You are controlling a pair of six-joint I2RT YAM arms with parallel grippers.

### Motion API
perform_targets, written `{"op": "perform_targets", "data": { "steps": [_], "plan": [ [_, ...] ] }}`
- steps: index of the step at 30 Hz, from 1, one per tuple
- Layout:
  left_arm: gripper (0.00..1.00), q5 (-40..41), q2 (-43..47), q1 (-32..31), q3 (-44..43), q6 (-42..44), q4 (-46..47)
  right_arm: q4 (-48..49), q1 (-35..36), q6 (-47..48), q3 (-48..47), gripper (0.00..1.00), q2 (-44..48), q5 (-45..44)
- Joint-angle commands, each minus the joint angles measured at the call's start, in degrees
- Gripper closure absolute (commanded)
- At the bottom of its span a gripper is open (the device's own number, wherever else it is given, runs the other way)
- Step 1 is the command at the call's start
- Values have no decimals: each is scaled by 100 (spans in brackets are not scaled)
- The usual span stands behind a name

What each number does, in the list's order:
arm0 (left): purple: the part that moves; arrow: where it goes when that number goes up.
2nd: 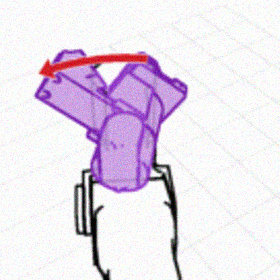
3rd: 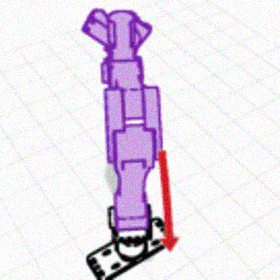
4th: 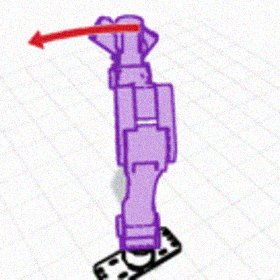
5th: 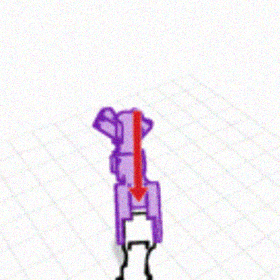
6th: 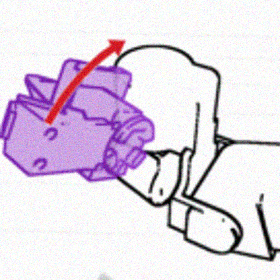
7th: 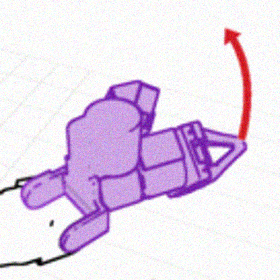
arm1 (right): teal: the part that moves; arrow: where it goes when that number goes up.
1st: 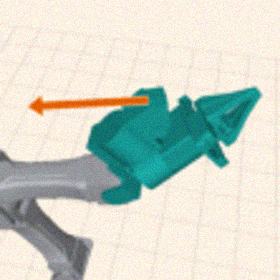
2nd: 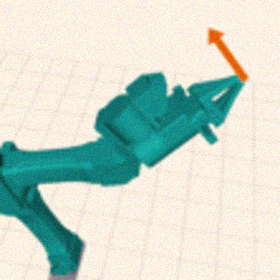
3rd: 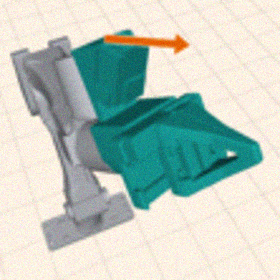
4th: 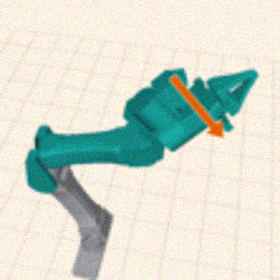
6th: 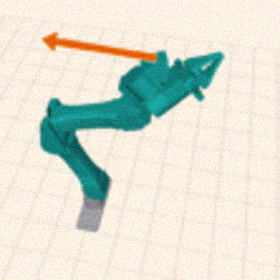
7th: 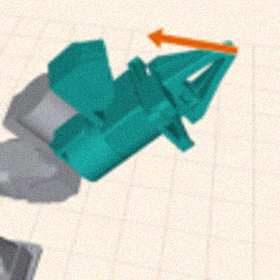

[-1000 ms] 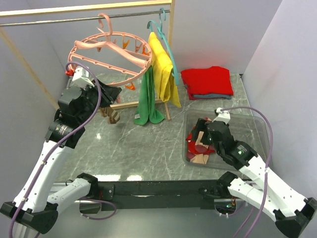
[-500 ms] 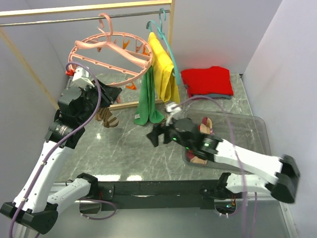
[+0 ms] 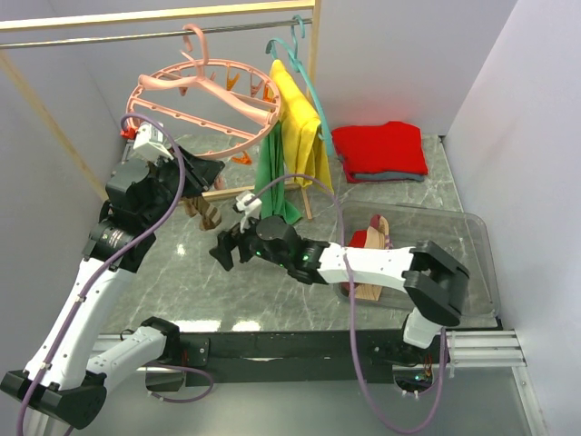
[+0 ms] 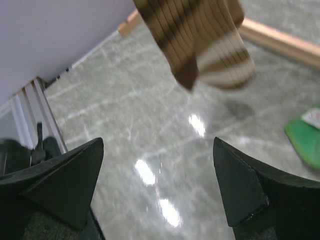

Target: Remove the socks clipped to the hanger

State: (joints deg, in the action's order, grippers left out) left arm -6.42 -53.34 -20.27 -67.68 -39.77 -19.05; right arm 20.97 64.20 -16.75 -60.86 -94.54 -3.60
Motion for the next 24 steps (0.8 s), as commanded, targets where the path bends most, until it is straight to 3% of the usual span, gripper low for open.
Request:
{"op": "perform_targets", "data": {
  "steps": [1, 8, 14, 24],
  "plan": [
    [81, -369, 96, -21, 44, -48, 77, 653, 40, 382, -522, 5, -345, -106],
    [80, -396, 131, -21, 9, -31, 24, 759, 48, 770, -1059, 11, -1092, -308],
    [80, -404, 175, -21, -8, -13, -29, 882, 48, 770, -1516, 26, -1497, -511],
    [80, -396, 192, -12, -26, 22, -90, 1102, 48, 507, -1700, 28, -1628, -325]
  ]
}}
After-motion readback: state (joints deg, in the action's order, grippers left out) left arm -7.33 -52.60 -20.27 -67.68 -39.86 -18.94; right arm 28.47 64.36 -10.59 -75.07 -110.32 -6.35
